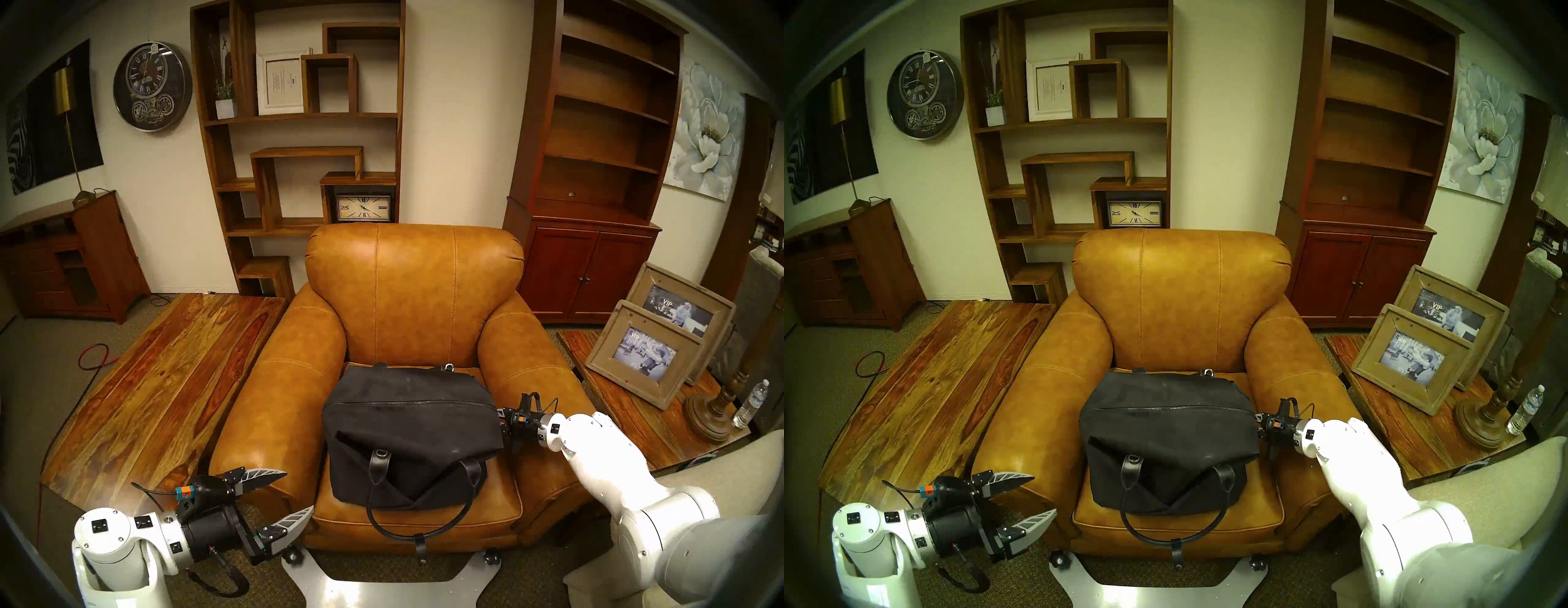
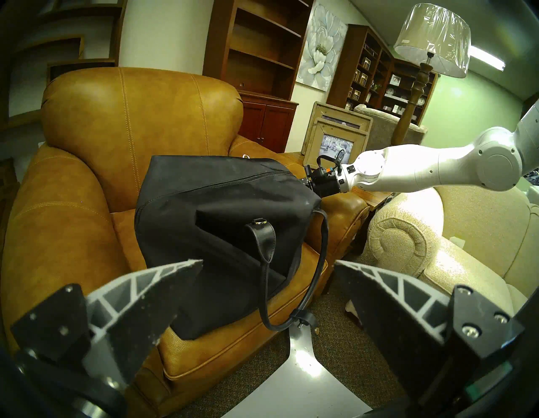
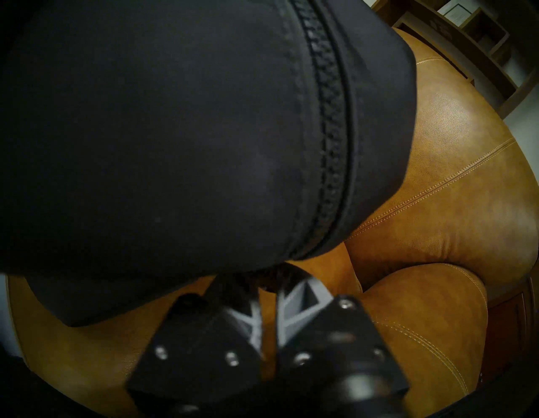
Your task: Open a bag with a zipper
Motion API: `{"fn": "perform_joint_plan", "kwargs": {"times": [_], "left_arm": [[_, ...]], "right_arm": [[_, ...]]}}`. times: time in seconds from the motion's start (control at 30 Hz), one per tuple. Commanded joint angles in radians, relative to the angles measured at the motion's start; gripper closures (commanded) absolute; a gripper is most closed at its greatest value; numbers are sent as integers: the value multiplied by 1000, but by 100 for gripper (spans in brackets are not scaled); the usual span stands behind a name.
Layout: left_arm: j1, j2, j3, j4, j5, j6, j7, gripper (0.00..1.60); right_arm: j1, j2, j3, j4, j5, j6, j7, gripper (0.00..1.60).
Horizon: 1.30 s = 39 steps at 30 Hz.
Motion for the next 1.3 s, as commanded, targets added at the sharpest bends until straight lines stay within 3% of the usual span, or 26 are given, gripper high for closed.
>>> {"fn": "perform_joint_plan", "kwargs": {"times": [0.0,0.4,0.73,0.77,0.83,0.97,1.0,1.27], "left_arm": [[-1,0,1,-13,-1,-3,-2,0],[-5,-3,-1,-12,2,-3,-6,0],[-8,-6,-3,-11,5,-3,-10,0],[-8,-6,-3,-11,6,-3,-11,0],[-8,-7,-4,-10,6,-3,-11,0],[-9,-8,-5,-10,7,-3,-13,0],[-9,-8,-5,-10,8,-3,-13,0],[-11,-11,-7,-10,10,-3,-16,0]], "right_arm": [[-25,31,22,-112,24,17,34,160],[-40,50,33,-261,22,39,118,160],[-36,80,30,-367,-8,89,201,160],[-59,89,33,-420,-12,110,220,160],[-46,89,30,-404,-15,105,236,160],[-80,99,33,-479,-23,146,272,160],[-63,94,27,-445,-26,138,279,160],[-109,106,30,-548,-56,201,323,160]]}}
